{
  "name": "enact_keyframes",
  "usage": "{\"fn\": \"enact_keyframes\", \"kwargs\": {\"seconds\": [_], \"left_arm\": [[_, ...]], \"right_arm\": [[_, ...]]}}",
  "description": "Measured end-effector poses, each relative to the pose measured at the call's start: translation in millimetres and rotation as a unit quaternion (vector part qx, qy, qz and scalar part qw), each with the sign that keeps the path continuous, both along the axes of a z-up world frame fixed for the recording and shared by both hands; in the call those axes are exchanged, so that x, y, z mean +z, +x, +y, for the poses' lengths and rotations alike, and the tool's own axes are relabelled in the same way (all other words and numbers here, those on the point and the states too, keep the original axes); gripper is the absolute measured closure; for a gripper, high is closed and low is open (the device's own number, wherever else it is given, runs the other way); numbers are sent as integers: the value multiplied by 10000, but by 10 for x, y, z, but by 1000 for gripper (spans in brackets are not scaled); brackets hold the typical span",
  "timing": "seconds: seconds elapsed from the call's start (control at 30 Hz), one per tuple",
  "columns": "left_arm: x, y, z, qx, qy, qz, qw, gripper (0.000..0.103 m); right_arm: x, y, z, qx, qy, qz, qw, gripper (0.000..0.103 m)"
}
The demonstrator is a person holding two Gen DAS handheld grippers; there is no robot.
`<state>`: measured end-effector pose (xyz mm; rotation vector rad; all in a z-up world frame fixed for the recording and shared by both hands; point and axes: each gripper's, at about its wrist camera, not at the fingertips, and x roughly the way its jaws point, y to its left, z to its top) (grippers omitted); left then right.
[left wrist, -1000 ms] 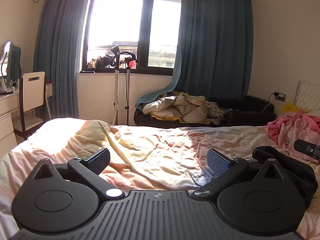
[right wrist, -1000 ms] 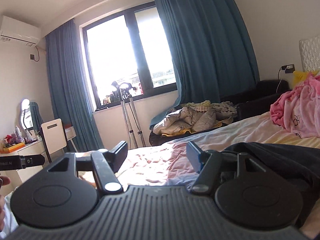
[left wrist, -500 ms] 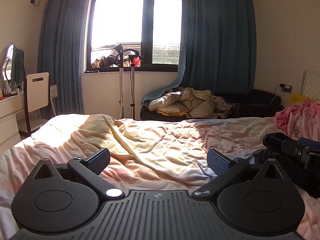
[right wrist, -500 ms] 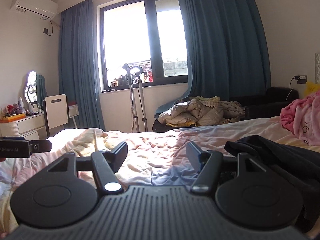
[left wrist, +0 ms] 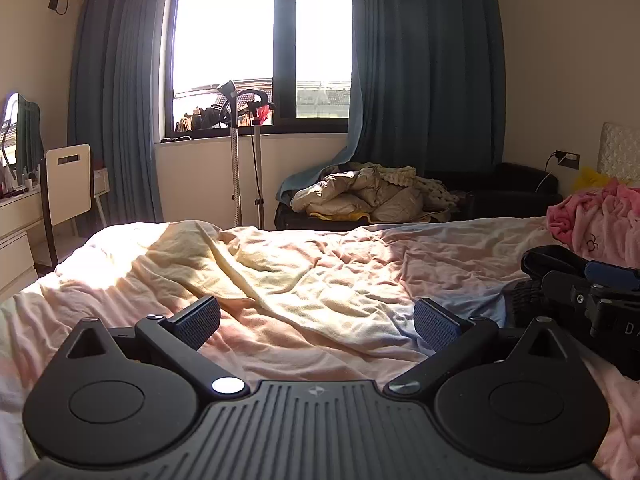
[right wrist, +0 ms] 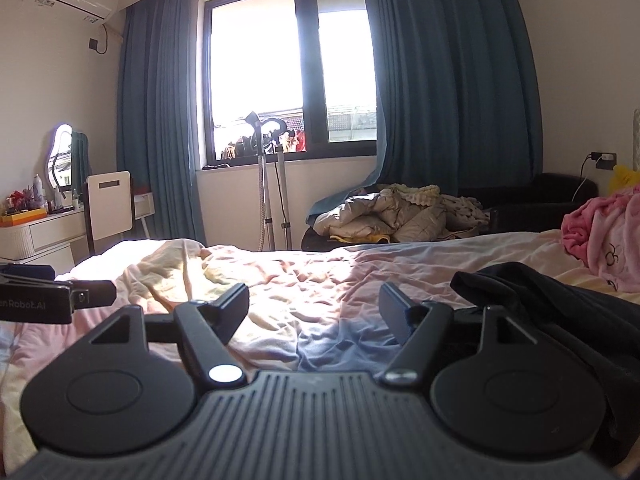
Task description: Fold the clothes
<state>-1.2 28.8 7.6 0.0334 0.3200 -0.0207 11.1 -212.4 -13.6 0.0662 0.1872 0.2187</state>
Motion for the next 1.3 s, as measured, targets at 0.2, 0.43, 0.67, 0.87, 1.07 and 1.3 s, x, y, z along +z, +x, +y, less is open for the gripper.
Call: {"fn": "enact_keyframes", "kwargs": {"seconds": [0.2, 0.43, 0.67, 0.87, 1.07, 1.3], "left_arm": [[17, -6, 19, -7, -19, -28, 10000, 0], [5, 10, 19, 8, -8, -10, 10000, 0], [-13, 27, -6, -9, 35, 15, 10000, 0], [-35, 22, -24, 7, -4, 26, 10000, 0], [-32, 2, -8, 78, -57, -67, 9999, 0], [-37, 4, -19, 57, -32, -57, 10000, 0]], "right_arm": [[-11, 9, 8, -28, -30, -21, 10000, 26], [-39, 14, 6, -72, -21, -50, 10000, 17], [-36, 24, -14, -84, -11, -49, 10000, 15], [-47, 35, -17, -135, 2, -52, 9999, 2], [-52, 45, -26, -142, 28, -75, 9999, 0], [-53, 39, -22, -112, 33, -88, 9999, 0]]}}
